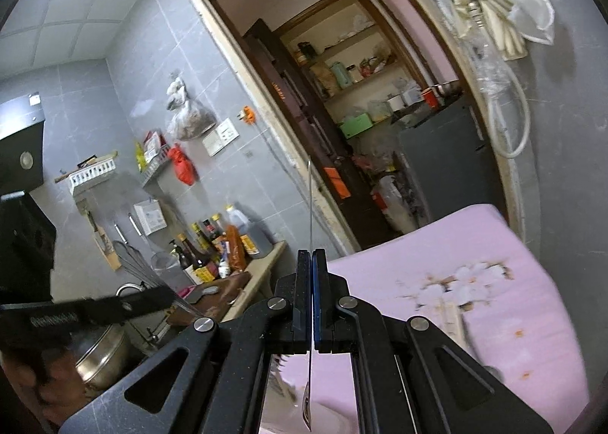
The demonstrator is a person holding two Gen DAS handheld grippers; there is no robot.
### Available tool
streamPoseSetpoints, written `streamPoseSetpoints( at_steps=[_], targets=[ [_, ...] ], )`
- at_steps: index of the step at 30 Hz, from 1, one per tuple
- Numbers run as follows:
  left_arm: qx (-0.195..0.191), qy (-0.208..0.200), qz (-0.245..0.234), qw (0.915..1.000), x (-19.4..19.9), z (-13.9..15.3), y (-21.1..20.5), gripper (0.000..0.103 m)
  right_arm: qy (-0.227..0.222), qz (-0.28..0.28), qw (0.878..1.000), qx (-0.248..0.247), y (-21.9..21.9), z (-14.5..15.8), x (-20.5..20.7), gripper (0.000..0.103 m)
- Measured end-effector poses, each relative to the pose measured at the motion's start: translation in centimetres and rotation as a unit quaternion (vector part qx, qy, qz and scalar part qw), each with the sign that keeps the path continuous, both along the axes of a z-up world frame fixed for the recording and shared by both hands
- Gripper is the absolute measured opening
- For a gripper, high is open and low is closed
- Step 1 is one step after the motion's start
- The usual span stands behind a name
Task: Organize utensils
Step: 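Lift the fork with the left tool while the right tool carries the knife to the caddy, then open the left tool over the caddy while the right tool releases the knife into it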
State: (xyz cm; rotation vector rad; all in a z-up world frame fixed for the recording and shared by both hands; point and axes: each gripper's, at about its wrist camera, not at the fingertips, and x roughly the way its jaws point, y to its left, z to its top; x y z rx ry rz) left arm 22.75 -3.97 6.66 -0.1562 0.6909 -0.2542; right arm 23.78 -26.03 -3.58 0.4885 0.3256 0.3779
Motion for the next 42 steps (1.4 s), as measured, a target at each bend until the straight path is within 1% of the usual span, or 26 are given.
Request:
streamPoseSetpoints(
  at_steps=[2, 4, 6, 8, 11, 15, 18, 21, 25, 29, 34, 39, 42],
  targets=[
    [-0.001, 0.001, 0.009, 1.0000, -0.3, 0.2, 1.7, 0.003, -0.003, 0.006, 1.000, -0.005, 1.5, 0.2, 0.1, 0.002],
    [-0.016, 0.003, 0.018, 0.9997, -0.7, 0.2, 3.8, 0.003, -0.007, 0.013, 1.000, -0.010, 3.2, 0.4, 0.3, 0.002],
    [-0.038, 0.002, 0.027, 0.9989, -1.0, 0.2, 5.7, 0.003, -0.011, 0.018, 1.000, -0.016, 4.6, 0.7, 0.4, 0.002],
    [-0.045, -0.003, 0.035, 0.9984, -1.3, 0.1, 7.0, 0.003, -0.016, 0.021, 0.999, -0.022, 6.0, 0.9, 0.5, 0.002],
    [-0.036, -0.001, 0.049, 0.9981, -1.3, -0.6, 8.6, 0.003, -0.027, 0.014, 0.999, -0.037, 7.6, 0.8, 0.5, 0.002],
    [-0.025, 0.019, 0.060, 0.9977, -0.6, -2.3, 10.1, 0.003, -0.030, -0.005, 0.998, -0.060, 9.4, -0.1, 0.8, 0.002],
    [-0.021, 0.041, 0.059, 0.9972, 0.1, -3.8, 10.6, 0.003, -0.024, -0.011, 0.997, -0.074, 10.8, -1.2, 0.8, 0.001],
    [-0.010, 0.054, 0.056, 0.9969, 0.6, -5.4, 10.6, 0.003, -0.021, -0.011, 0.996, -0.087, 11.5, -2.0, 0.8, 0.002],
    [0.014, 0.071, 0.049, 0.9962, 1.5, -7.4, 9.9, 0.003, -0.006, -0.011, 0.995, -0.099, 12.1, -3.6, 1.3, 0.002],
    [0.023, 0.096, 0.041, 0.9943, 2.2, -9.3, 9.4, 0.003, 0.003, -0.014, 0.994, -0.106, 12.4, -4.9, 1.3, 0.002],
    [0.005, 0.125, 0.047, 0.9911, 2.7, -11.4, 9.5, 0.003, 0.017, -0.009, 0.993, -0.117, 12.7, -6.2, 1.0, 0.002],
    [-0.014, 0.136, 0.062, 0.9886, 2.6, -12.4, 10.1, 0.003, 0.025, 0.001, 0.991, -0.134, 12.4, -6.2, 0.4, 0.002],
    [-0.016, 0.141, 0.068, 0.9875, 2.5, -12.5, 10.3, 0.003, 0.027, 0.006, 0.988, -0.149, 12.0, -5.7, -0.1, 0.002]
  ],
)
